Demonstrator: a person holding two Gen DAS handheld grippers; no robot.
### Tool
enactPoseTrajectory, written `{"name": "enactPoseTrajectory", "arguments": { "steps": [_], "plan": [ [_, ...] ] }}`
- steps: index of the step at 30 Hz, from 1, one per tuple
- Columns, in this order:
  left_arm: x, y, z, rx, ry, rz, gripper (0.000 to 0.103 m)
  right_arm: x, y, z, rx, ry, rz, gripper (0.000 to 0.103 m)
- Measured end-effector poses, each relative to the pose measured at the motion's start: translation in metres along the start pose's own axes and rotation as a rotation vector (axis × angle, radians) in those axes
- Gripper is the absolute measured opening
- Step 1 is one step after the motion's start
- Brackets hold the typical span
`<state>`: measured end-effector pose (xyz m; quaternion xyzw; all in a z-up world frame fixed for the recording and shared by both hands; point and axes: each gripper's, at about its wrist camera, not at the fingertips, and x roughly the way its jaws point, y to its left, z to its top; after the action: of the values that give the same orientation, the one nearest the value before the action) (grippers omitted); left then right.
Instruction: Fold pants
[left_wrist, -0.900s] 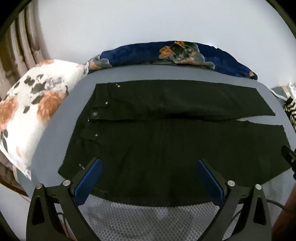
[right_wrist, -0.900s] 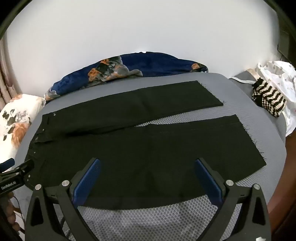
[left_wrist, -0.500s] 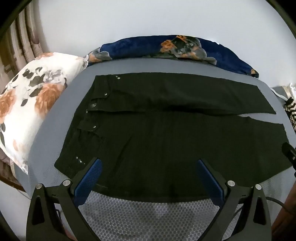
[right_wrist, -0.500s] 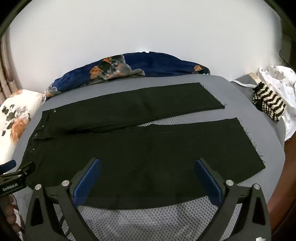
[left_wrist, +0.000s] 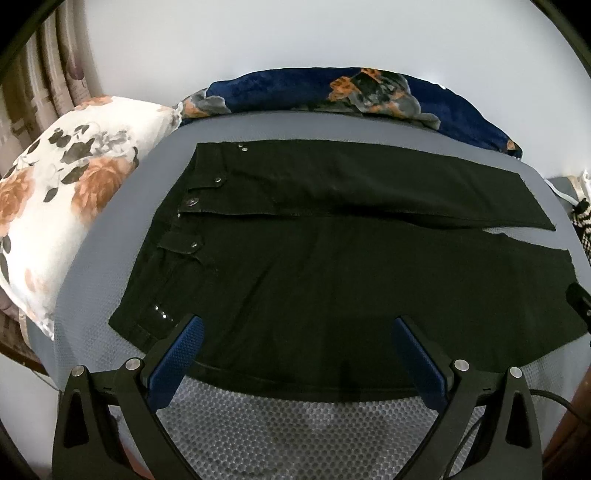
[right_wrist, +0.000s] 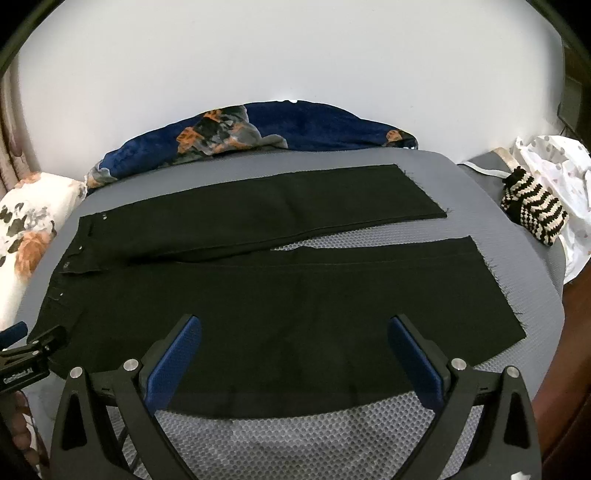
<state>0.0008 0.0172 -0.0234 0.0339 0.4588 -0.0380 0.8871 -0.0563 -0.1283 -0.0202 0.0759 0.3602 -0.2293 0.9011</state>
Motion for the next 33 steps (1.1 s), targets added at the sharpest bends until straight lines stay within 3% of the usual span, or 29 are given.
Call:
{"name": "enactPoseTrajectory", "arguments": {
  "steps": [15,33],
  "plan": [
    [0.007,0.002,-0.001,-0.004,0.025,0.003,0.101,0.012,0.0,0.0,-0.001,0.045,-0.043,0.101],
    [0.011,0.007,-0.003,-0.002,0.024,0.019,0.101,0.016,0.006,0.0,-0.01,0.051,-0.03,0.101]
  ]
}}
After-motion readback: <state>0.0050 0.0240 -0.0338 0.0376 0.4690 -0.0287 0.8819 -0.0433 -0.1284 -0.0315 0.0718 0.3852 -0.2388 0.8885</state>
